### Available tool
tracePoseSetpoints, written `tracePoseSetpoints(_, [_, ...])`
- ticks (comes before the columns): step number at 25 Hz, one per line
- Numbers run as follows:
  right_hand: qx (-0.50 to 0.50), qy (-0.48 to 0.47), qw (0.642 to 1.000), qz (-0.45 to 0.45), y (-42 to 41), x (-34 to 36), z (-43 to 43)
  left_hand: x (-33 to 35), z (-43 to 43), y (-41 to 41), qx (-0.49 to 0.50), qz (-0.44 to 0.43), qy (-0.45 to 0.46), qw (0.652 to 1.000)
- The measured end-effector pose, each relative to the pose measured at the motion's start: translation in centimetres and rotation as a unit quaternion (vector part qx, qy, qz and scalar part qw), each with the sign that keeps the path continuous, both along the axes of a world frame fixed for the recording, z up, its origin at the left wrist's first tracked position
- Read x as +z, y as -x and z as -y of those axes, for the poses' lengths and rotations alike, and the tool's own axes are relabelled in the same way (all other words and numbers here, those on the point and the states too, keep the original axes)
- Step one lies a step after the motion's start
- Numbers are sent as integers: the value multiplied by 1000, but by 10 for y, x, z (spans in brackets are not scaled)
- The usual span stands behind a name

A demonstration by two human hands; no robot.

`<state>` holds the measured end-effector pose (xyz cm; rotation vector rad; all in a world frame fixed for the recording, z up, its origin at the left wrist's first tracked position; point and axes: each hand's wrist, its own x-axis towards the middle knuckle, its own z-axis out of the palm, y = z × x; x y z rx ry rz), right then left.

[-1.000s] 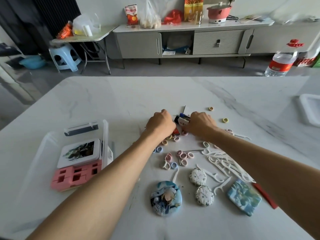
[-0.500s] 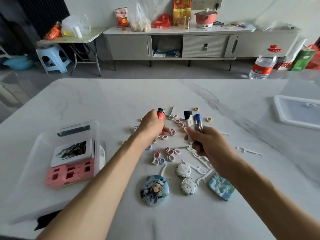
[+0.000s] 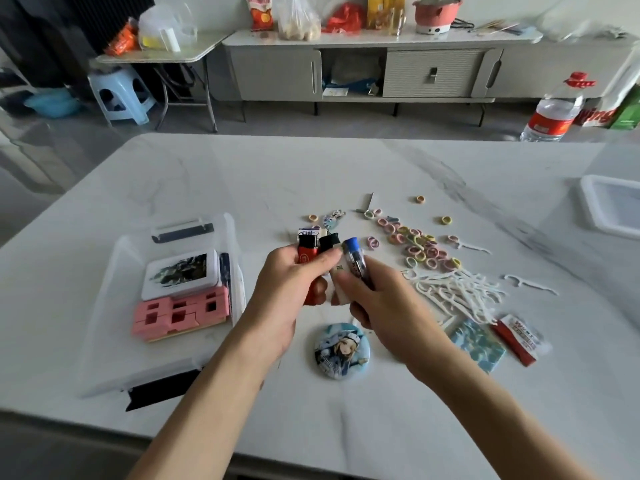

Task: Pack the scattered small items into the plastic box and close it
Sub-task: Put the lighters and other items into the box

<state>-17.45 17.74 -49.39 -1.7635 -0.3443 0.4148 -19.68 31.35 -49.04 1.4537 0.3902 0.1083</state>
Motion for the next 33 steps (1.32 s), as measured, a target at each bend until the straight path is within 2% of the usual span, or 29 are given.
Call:
tracePoseSetpoints(4, [-43,-45,995,-80,-11,-4,-5,0,-13,0,60,-17,36,997])
tracePoseSetpoints(7, [-29,-133,978,-156,-9,-4,-11,1,-21,3,82,-12,-3,997])
tracePoseSetpoints(9, [3,-123,986,-113,-7,-4,-16,4,-27,6,86,-7,-42,995])
tracePoseSetpoints(12, [44,-61,997,-9,-1,4,-29,16,-40,13,70,18,-23,997])
tracePoseSetpoints(14, [40,-74,996,-6,4,14,-43,25,-54,21,70,31,-17,997])
tracePoseSetpoints(17, [38,-78,996,-12,10,31,-73,35,-85,34,135,33,-32,990])
tracePoseSetpoints(24, [129,66,989,-9,-3,68,-171,36,-176,68,314,29,0,949])
tracePoseSetpoints(26, [183,153,971,9,-6,67,-190,27,-195,74,378,20,3,926])
tracePoseSetpoints(28, [261,243,934,7,1,60,-203,16,-209,76,412,-4,-2,911])
tracePoseSetpoints(29, [292,294,910,15,7,53,-207,12,-212,76,409,-15,-3,912])
tracePoseSetpoints(31, [344,399,845,90,20,35,-212,5,-215,74,388,-35,-4,921])
tracePoseSetpoints(32, [358,424,823,123,27,26,-213,3,-214,72,379,-41,-11,924])
tracePoseSetpoints(33, [367,424,818,130,31,18,-213,1,-213,71,376,-43,-27,925])
